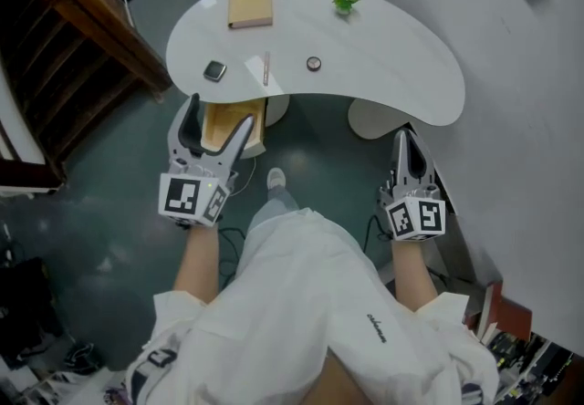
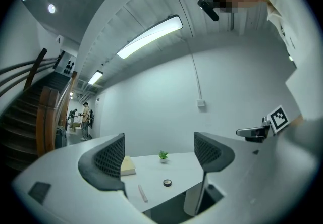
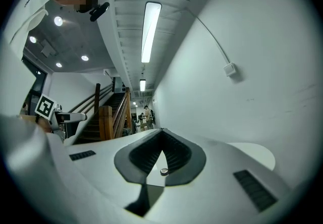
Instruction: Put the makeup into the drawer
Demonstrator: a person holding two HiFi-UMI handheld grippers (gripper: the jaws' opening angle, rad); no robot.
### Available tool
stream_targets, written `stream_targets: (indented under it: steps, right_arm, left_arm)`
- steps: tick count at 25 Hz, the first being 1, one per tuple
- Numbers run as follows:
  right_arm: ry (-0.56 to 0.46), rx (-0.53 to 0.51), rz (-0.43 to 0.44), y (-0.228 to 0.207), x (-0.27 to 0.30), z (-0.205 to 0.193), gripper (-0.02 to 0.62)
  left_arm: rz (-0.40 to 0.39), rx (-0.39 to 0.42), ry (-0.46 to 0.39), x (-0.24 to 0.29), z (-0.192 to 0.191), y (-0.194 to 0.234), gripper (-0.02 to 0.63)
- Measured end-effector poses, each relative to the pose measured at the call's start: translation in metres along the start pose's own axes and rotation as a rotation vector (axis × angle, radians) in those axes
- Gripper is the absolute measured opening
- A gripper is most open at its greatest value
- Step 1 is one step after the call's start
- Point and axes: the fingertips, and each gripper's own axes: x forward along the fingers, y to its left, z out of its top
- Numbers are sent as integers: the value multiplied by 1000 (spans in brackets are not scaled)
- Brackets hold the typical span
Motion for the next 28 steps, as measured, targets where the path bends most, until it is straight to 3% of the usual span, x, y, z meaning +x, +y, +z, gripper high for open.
stream_targets:
  steps: [7, 15, 28]
  right_arm:
    - [33, -2, -26, 4, 82, -14, 17]
    - [99, 4, -48, 15, 146, -40, 17]
    - [199, -6, -53, 28, 205, -97, 17]
  left_arm:
    - [-70, -21, 50, 74, -24, 46, 411]
    - [-159, -56, 121, 133, -62, 71, 411]
    - [-324, -75, 266, 196, -151, 56, 410]
